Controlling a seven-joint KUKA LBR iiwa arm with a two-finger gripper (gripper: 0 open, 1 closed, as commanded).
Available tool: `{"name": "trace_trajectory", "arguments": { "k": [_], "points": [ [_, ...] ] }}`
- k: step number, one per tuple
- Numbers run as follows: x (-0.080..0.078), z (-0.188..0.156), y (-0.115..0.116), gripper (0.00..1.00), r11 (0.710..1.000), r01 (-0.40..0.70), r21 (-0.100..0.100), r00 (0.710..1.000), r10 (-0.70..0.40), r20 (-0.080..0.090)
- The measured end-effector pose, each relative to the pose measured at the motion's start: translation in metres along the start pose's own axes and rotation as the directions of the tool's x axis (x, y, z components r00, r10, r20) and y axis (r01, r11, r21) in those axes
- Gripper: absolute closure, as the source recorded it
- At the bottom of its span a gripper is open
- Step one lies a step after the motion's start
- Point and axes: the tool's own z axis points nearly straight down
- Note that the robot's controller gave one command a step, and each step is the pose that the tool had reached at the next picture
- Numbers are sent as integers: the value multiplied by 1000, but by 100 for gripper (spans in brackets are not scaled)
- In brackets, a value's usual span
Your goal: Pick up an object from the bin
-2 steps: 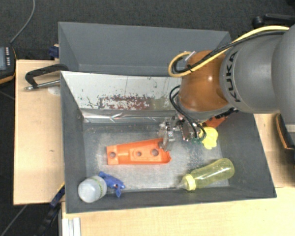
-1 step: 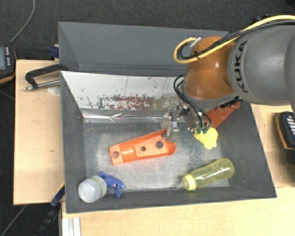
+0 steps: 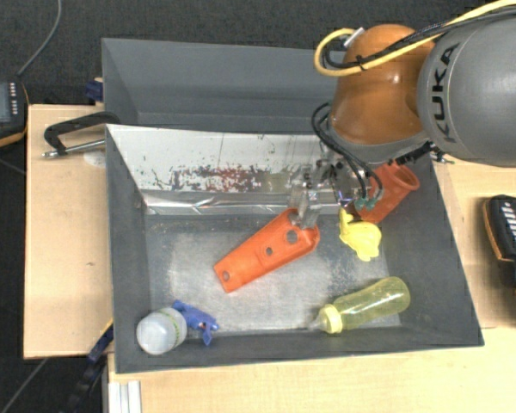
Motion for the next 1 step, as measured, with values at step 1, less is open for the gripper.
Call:
{"name": "trace_trajectory", "arguments": {
  "k": [1],
  "points": [
    [-4,-69,-7,100,1000,8,0,1000,-8,4]
  ]
}}
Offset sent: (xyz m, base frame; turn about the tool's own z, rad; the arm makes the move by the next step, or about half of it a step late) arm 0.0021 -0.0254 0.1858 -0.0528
